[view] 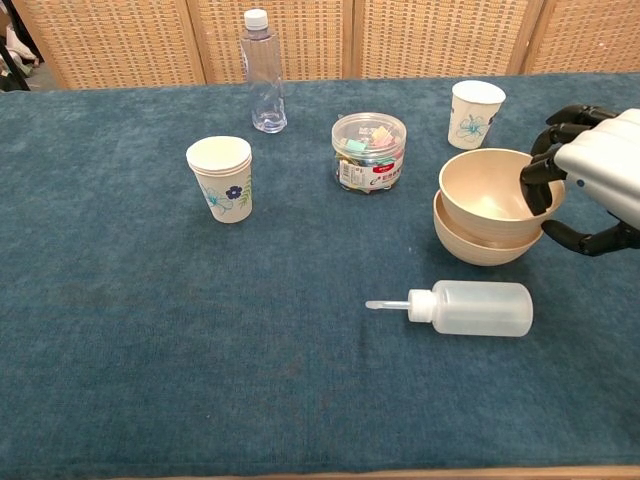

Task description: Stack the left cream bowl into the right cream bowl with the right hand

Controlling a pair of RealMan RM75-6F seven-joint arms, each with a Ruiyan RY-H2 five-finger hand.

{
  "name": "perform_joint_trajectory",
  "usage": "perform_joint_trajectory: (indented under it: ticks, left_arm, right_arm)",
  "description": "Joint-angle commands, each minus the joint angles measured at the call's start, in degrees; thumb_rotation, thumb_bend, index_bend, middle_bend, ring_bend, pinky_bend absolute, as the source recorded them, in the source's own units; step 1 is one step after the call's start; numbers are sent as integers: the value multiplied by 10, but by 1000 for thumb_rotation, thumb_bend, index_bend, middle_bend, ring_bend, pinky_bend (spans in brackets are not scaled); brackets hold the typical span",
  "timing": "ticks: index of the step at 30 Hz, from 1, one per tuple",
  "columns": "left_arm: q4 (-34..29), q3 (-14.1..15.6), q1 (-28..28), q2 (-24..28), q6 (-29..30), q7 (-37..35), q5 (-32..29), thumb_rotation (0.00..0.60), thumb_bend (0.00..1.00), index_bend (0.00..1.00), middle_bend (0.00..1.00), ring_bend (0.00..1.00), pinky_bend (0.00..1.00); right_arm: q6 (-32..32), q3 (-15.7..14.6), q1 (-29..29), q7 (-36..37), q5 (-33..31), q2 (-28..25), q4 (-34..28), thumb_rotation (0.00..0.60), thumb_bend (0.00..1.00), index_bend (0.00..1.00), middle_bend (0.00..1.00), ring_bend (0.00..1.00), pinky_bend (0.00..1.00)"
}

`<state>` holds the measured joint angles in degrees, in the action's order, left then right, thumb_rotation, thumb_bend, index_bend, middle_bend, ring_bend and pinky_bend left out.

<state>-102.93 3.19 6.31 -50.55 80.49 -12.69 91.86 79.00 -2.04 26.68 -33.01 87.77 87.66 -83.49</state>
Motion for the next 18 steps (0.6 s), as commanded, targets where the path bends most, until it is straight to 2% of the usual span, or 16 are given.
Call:
perform_joint_trajectory:
  ticks: [1,7,13,18]
  left_arm:
    - [0,0,0,0,-1,0,0,600,0,0,0,0,0]
    - [0,0,-1,1,2,-2,0,600,0,0,0,0,0]
    - [1,0,0,1,0,-2,0,600,0,0,0,0,0]
    - [0,0,-1,1,2,-2,0,600,0,0,0,0,0]
  right_arm:
    - [-7,5,-2,-7,-3,7,0,600,508,601,502,250,115]
    - [-26,11,-6,-24,-17,14,-2,600,507,537,453,249,115]
    - [-40,11,-10,-27,-23,9,-12,600,524,349,299,205,111]
    - [-43,11,-13,-40,-18,4,-24,600,527,326,270,197,109]
